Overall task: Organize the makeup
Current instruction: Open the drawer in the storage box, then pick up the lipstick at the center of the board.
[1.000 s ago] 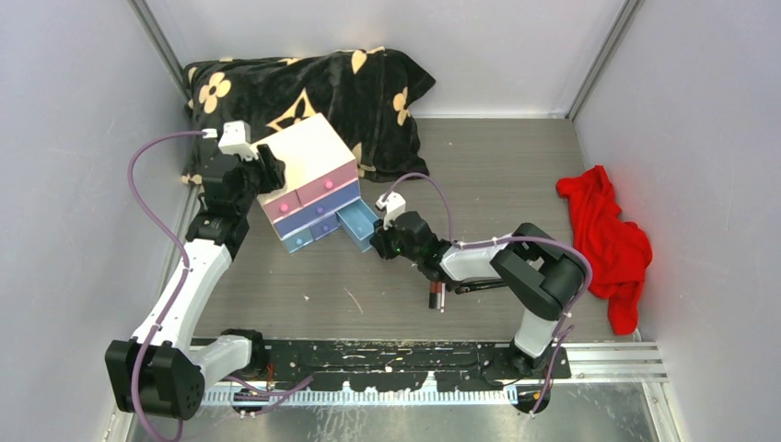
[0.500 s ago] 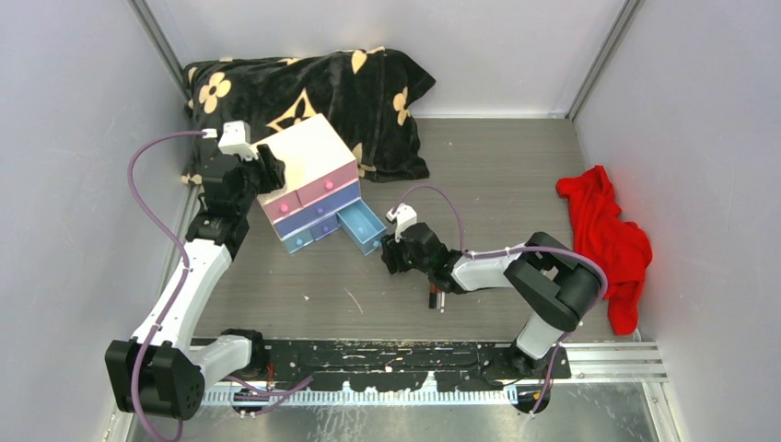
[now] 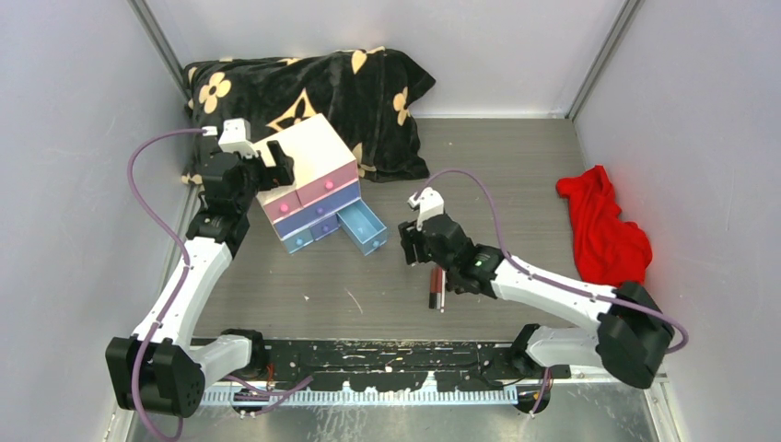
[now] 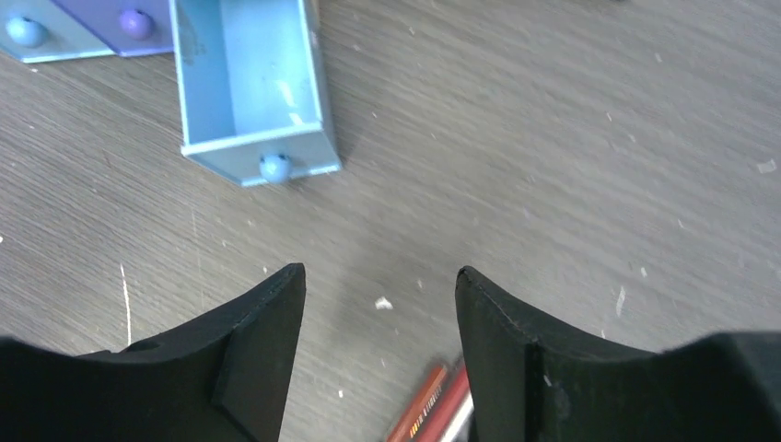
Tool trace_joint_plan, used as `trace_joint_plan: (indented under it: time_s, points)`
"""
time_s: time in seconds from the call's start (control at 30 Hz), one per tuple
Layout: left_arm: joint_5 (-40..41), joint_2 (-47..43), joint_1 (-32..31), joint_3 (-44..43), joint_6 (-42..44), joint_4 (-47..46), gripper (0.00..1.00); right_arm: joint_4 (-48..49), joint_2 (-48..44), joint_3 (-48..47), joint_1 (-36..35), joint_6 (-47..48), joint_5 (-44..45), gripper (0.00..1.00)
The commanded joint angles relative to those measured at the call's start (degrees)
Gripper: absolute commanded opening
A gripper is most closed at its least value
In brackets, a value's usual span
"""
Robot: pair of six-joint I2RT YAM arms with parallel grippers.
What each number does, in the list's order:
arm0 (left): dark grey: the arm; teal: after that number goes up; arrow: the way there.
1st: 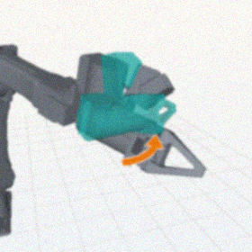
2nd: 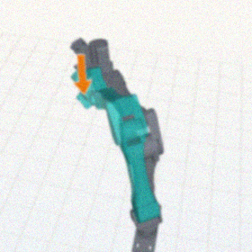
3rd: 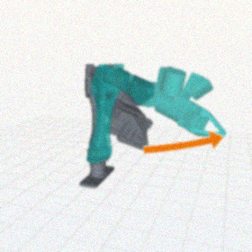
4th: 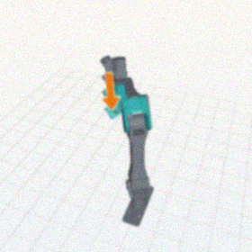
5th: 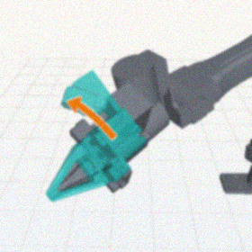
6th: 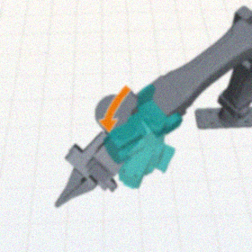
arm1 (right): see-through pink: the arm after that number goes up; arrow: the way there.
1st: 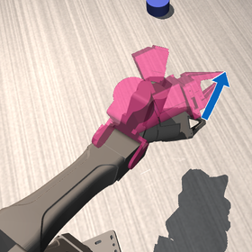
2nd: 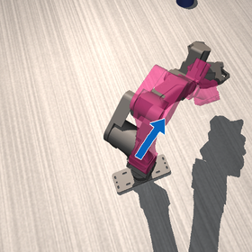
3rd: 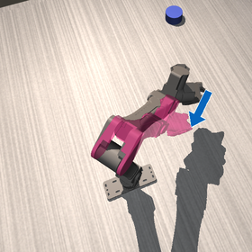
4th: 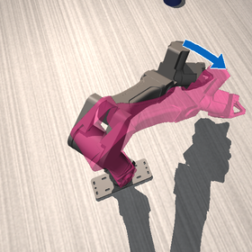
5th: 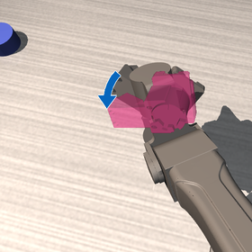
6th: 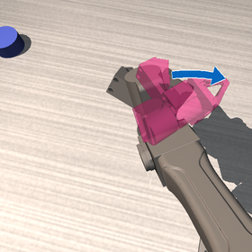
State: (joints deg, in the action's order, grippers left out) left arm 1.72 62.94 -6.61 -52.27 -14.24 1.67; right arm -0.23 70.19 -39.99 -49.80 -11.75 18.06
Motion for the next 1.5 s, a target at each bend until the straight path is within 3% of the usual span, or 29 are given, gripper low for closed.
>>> trace_joint_plan:
  time_s: [0.0, 0.13, 0.43, 1.2, 1.4, 1.47]
  points:
    - [-0.5, 2.3, 0.5, 0.9, -0.6, 9.0, 1.0, -14.4, -5.1, -1.3, -0.1, -4.9, 5.0, 0.65]
    - [-1.5, 2.1, 0.5, 0.5, -0.4, 9.5, 1.0, -19.1, -8.5, 2.2, -0.1, -12.7, 5.3, 0.64]
    - [-2.5, 1.0, 0.5, 0.4, -0.6, 9.7, 1.0, -14.4, -11.2, 12.2, -0.1, -24.6, 2.3, 0.5]
    - [-3.2, 1.8, 0.5, 1.5, -1.2, 8.5, 1.0, -12.3, -3.7, 14.7, -0.1, -28.7, 0.5, 0.39]
    - [-3.1, 1.7, 0.5, 1.7, -1.2, 8.4, 1.0, -11.0, -2.5, 15.2, -0.2, -28.6, 0.1, 0.22]
    - [-3.1, 1.6, 0.4, 1.7, -1.3, 8.5, 1.0, -11.0, -2.5, 15.3, -0.1, -28.6, 0.4, 0.22]
